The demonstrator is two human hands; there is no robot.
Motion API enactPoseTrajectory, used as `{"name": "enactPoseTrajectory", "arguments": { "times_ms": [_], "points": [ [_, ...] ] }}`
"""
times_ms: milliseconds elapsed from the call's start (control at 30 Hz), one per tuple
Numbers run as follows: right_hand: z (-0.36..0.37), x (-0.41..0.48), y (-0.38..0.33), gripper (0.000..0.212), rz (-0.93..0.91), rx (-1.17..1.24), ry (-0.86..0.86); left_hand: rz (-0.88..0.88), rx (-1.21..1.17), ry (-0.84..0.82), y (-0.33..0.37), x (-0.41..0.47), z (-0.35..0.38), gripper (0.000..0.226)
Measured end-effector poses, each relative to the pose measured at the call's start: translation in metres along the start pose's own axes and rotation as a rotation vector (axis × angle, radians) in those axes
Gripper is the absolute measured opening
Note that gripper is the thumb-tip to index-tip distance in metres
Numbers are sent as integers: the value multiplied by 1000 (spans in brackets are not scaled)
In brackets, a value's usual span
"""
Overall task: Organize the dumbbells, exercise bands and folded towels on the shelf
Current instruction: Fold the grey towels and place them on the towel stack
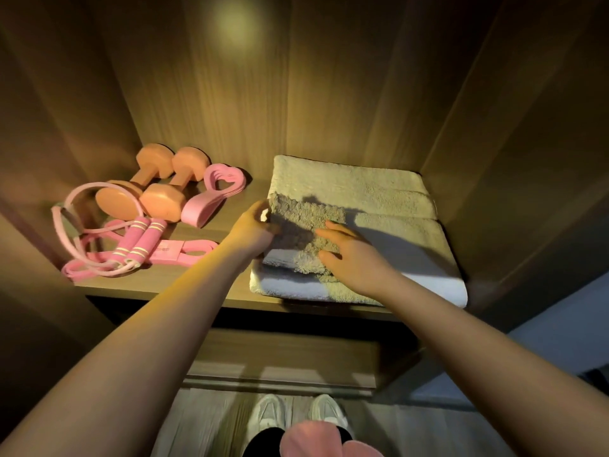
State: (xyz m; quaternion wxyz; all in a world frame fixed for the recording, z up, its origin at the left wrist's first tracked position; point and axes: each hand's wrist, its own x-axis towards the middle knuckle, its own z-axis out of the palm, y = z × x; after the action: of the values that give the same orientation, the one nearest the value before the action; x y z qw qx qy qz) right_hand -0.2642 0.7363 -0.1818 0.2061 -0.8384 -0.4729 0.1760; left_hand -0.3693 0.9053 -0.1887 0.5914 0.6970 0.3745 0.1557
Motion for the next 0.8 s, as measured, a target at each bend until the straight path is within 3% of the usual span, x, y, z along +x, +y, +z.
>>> {"name": "enactPoseTrajectory", "arguments": {
  "times_ms": [100,133,333,533,600,633,700,733,800],
  "points": [
    [3,-3,5,51,-16,-25,2,-14,332,64,6,-1,-6,20],
    [3,-3,5,51,-23,-33,6,-25,384,56,7,-1,-8,19],
    [6,-4,9,50,-5,-113,49,-191,422,-57,24,7,-6,38],
    [13,-4,7,50,15,-202,90,-360,478,-174,38,13,2,35],
    [14,-4,8,49,23,-189,108,-244,568,-241,42,13,7,36],
    [14,-4,9,49,22,-185,115,-213,442,-252,43,9,10,38],
    [15,-4,10,50,18,-173,119,-197,268,-77,36,21,24,36],
    [15,-5,10,50,18,-150,115,-124,429,-29,32,17,23,31],
    [13,-11,11,52,18,-58,120,34,389,80,25,12,30,16]
  ]
}}
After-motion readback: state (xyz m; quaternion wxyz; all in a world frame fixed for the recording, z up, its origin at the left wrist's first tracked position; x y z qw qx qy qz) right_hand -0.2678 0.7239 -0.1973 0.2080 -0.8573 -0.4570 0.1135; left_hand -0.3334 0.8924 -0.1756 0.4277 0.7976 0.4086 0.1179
